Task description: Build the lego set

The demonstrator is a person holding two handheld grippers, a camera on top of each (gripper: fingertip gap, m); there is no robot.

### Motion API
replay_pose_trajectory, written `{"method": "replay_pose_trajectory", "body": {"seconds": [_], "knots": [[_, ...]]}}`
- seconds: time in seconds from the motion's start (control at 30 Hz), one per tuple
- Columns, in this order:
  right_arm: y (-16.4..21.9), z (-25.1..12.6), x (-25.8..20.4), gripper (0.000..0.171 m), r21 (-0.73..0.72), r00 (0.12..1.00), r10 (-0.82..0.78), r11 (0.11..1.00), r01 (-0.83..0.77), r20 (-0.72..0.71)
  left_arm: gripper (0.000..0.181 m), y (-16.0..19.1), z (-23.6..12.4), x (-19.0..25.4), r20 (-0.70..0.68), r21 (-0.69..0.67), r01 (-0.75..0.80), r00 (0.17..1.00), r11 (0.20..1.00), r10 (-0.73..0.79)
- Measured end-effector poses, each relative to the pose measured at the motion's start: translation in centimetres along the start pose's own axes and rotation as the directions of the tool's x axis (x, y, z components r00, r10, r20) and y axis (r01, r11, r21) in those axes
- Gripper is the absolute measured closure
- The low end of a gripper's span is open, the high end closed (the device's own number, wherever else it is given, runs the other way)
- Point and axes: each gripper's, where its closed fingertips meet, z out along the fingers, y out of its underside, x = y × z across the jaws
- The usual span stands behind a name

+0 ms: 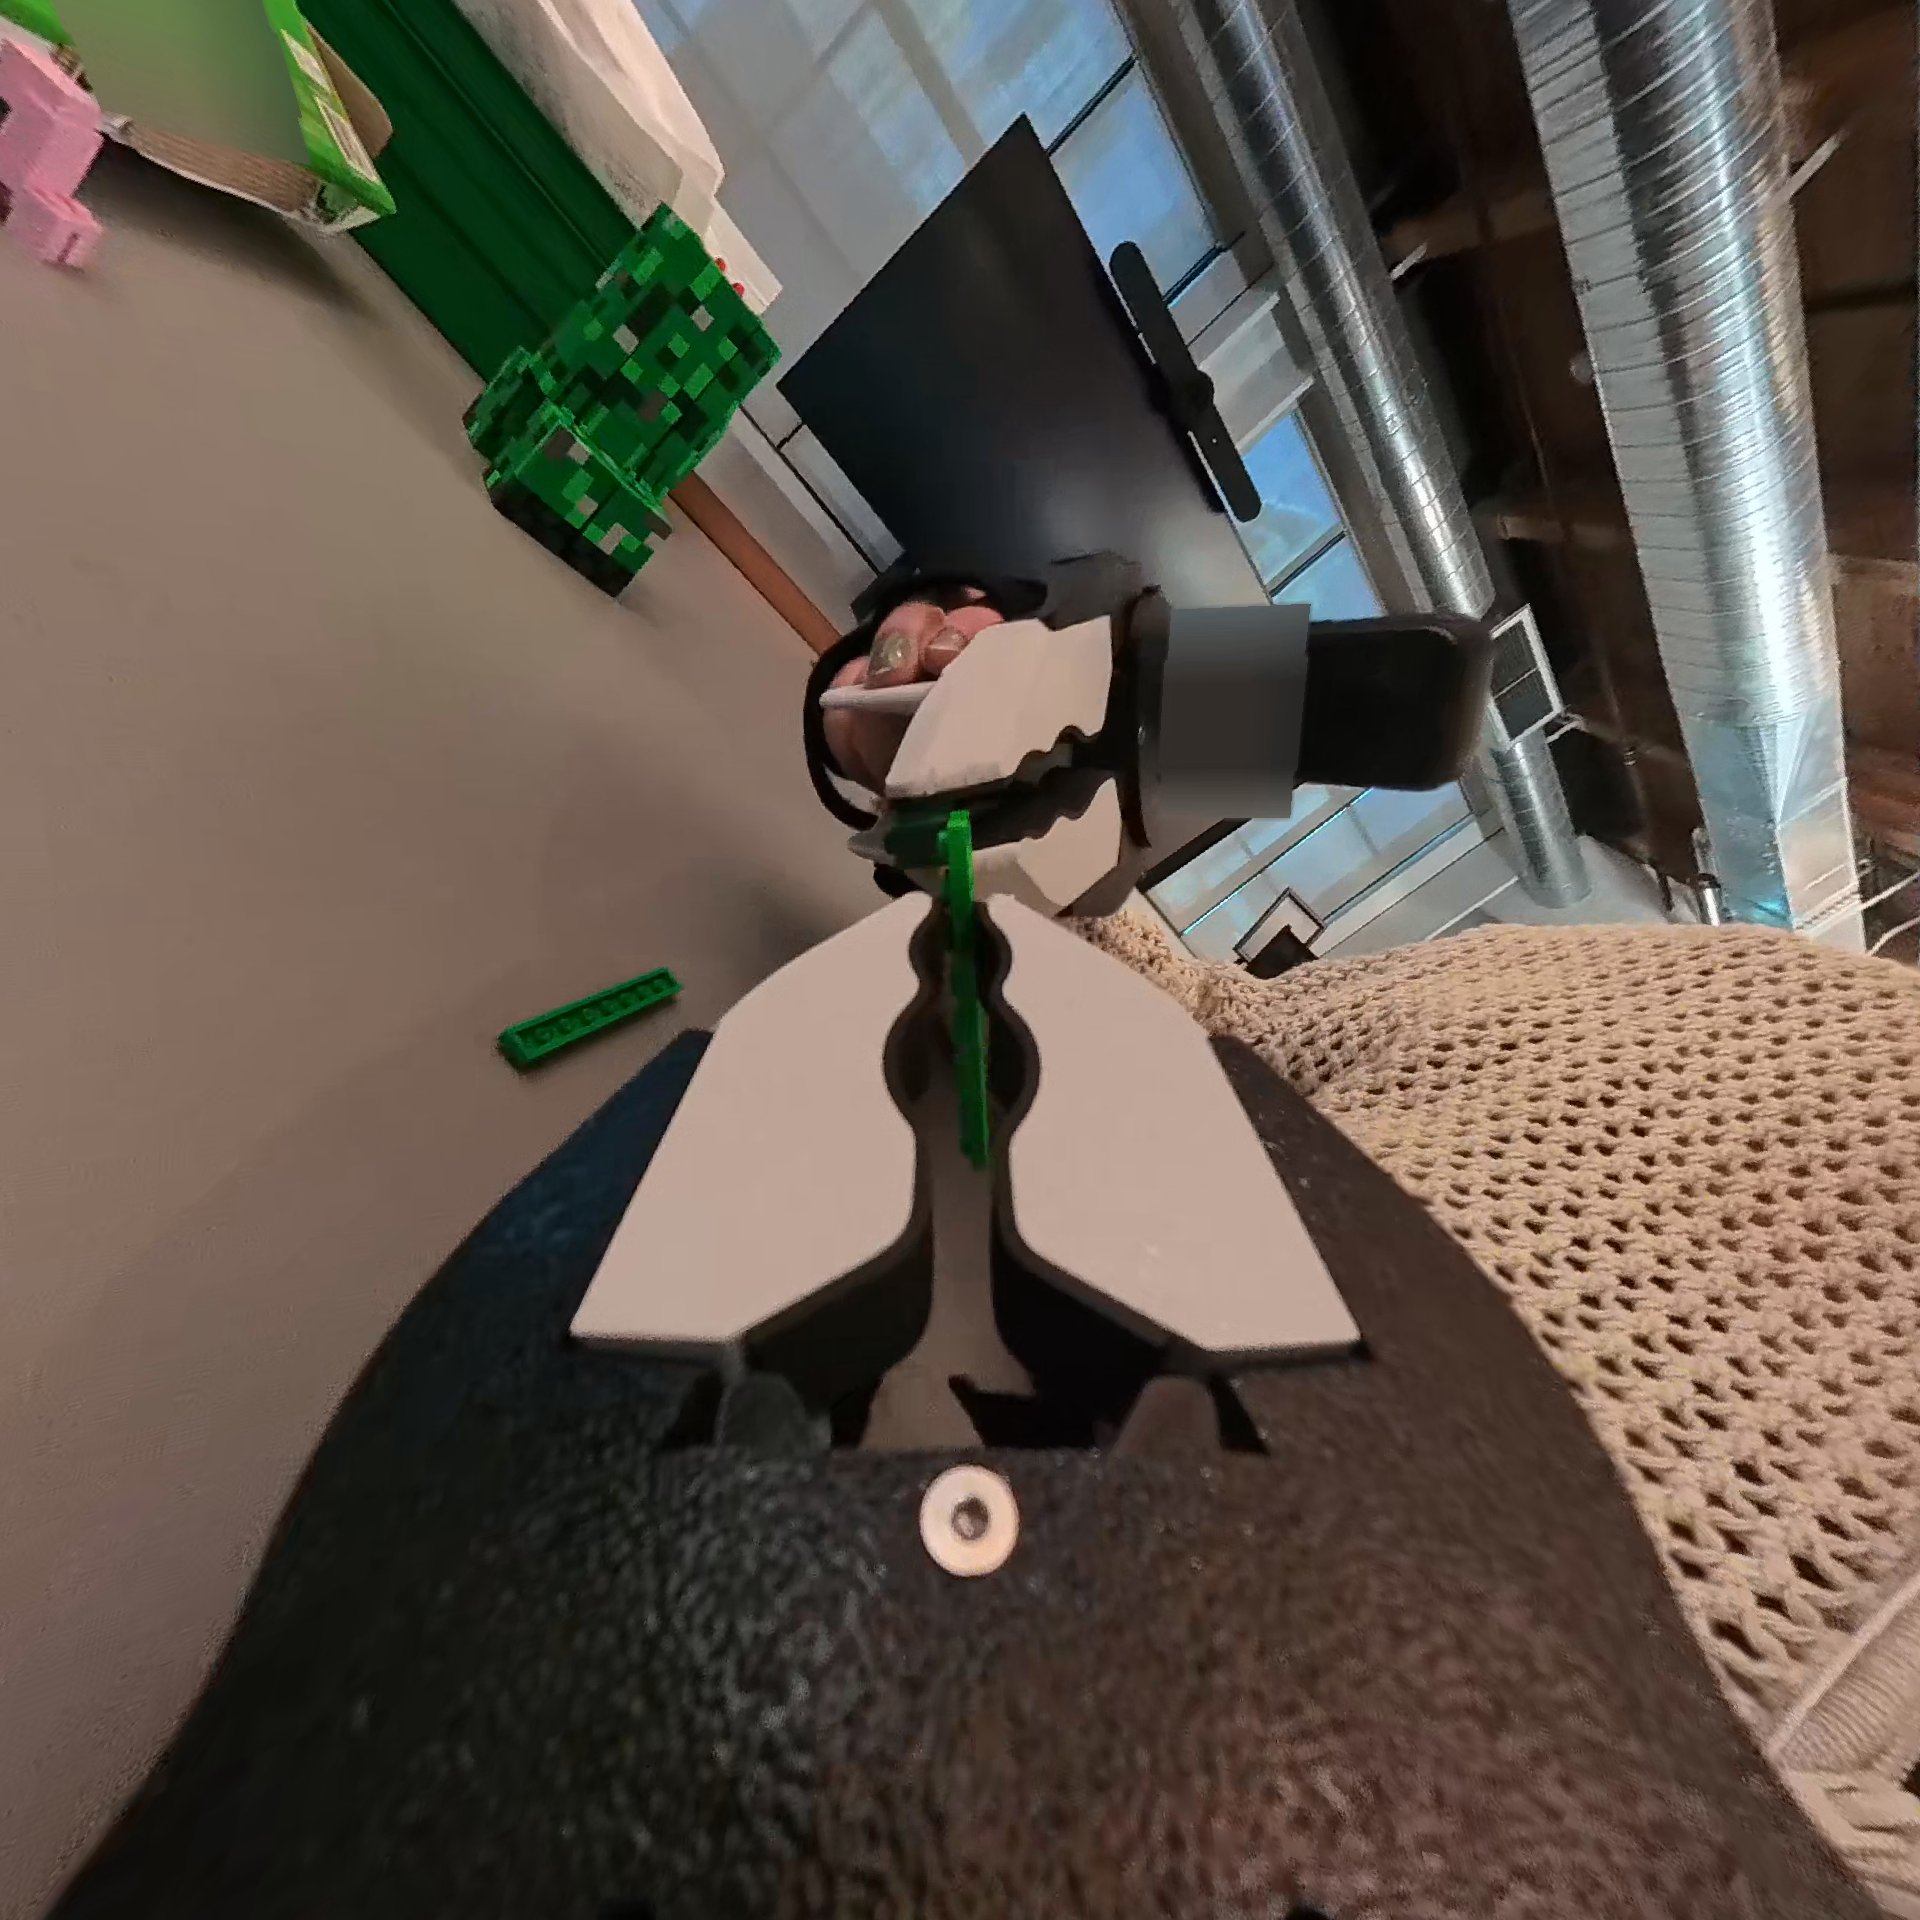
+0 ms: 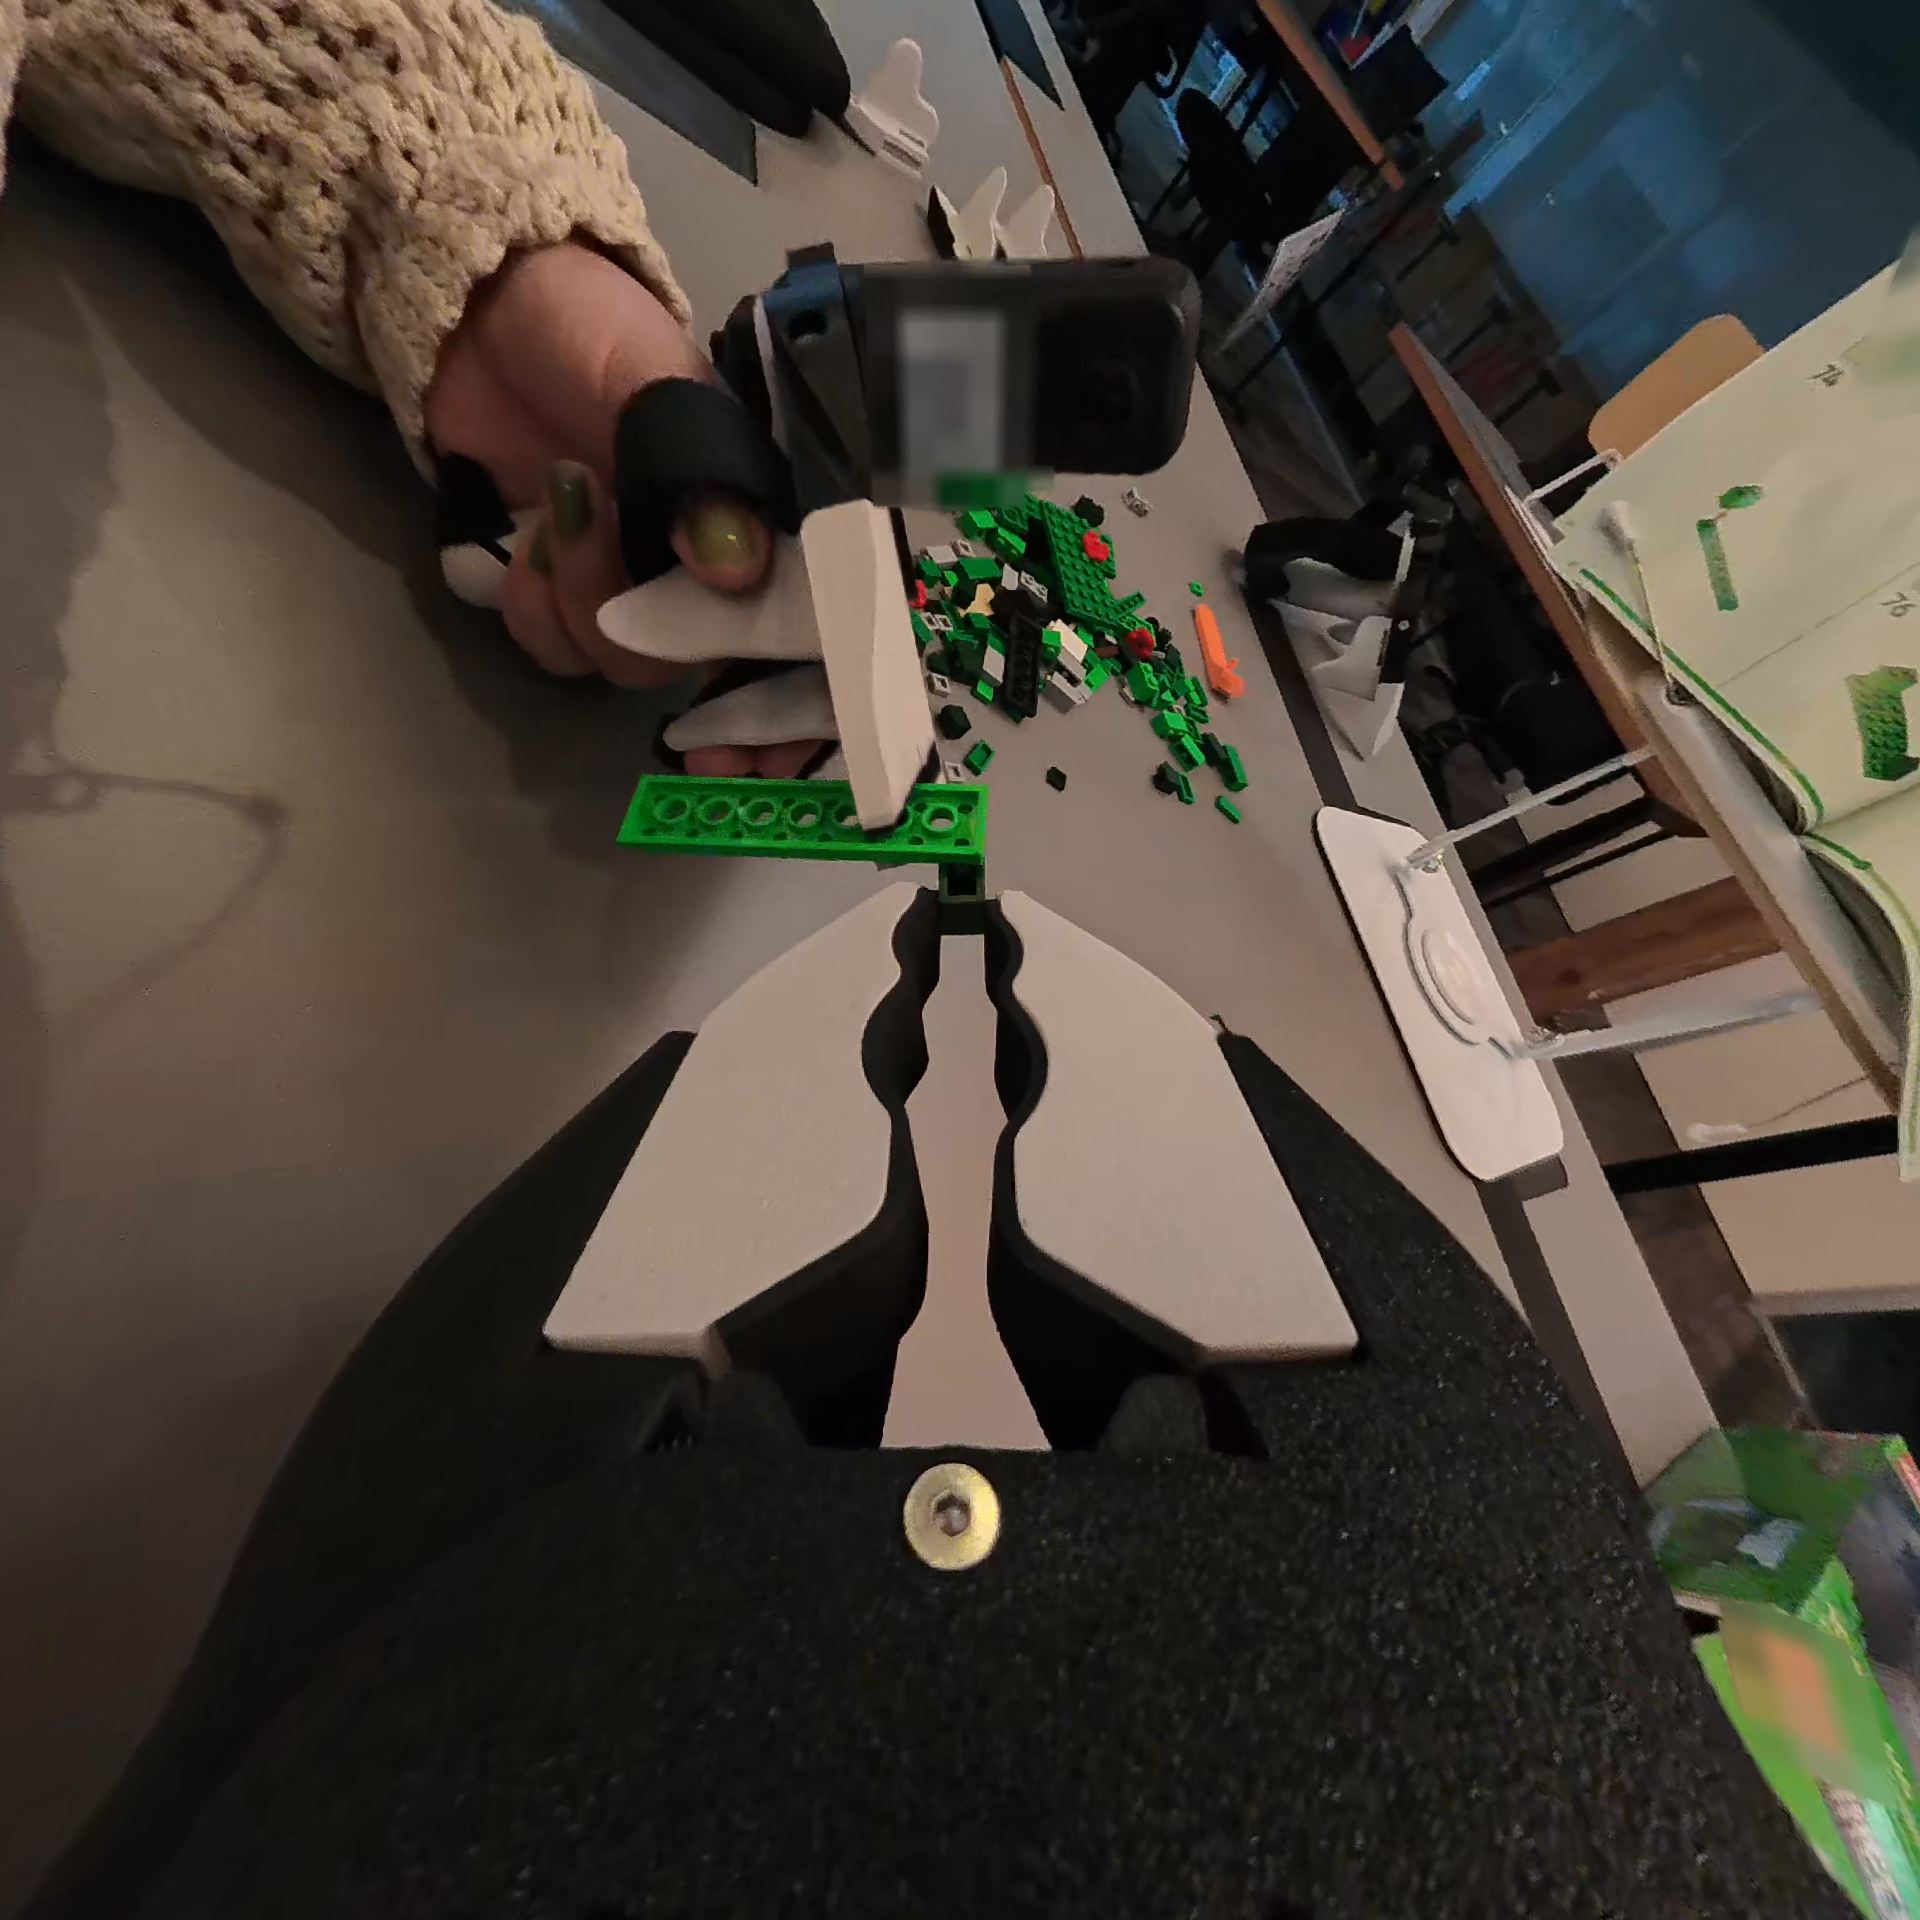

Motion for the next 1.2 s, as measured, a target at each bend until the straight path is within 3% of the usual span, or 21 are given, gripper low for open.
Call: {"method": "replay_pose_trajectory", "body": {"seconds": [0.17,0.23,0.37,0.43,0.53,0.63,0.77,0.93,1.13,1.2], "knots": [[0.5,0.1,0.1,0.163,-0.015,0.998,0.048,0.999,-0.049,-0.028,0.178,-0.2,-0.1,-0.5,0.016,0.030,0.056,0.998,0.998,-0.057],[1.6,-0.5,0.5,0.154,-0.027,0.987,0.158,0.987,-0.159,-0.012,0.178,-1.2,-0.6,-0.9,0.023,0.114,0.098,0.995,0.989,-0.101],[6.3,-1.2,-1.6,0.152,-0.242,0.877,0.467,0.869,-0.431,0.115,0.178,-3.9,-2.9,-2.2,-0.002,0.362,0.279,0.955,0.890,-0.298],[8.4,-1.2,-3.2,0.148,-0.346,0.852,0.508,0.828,-0.442,0.129,0.178,-4.1,-3.6,-3.0,0.040,0.434,0.274,0.946,0.858,-0.322],[9.7,-1.1,-4.6,0.147,-0.379,0.848,0.516,0.814,-0.440,0.124,0.178,-4.3,-4.8,-3.4,0.037,0.536,0.302,0.925,0.788,-0.379],[9.1,-0.9,-4.7,0.152,-0.327,0.831,0.542,0.814,-0.480,0.128,0.178,-4.0,-5.8,-4.0,0.052,0.608,0.308,0.904,0.732,-0.424],[9.5,-0.8,-4.8,0.163,-0.394,0.813,0.573,0.774,-0.495,0.105,0.178,-4.0,-6.6,-4.5,0.038,0.685,0.309,0.889,0.659,-0.456],[9.5,-0.5,-4.6,0.164,-0.458,0.812,0.583,0.724,-0.516,0.006,0.178,-3.8,-5.9,-4.2,0.006,0.728,0.302,0.895,0.615,-0.447],[3.8,0.5,-0.9,0.164,-0.206,0.786,0.602,0.759,-0.618,-0.139,0.178,-3.9,-5.4,-4.3,0.058,0.767,0.225,0.908,0.601,-0.415],[2.7,0.8,0.1,0.164,-0.194,0.798,0.579,0.774,-0.602,-0.166,0.178,-3.9,-5.3,-4.5,0.074,0.774,0.210,0.907,0.598,-0.414]]}}
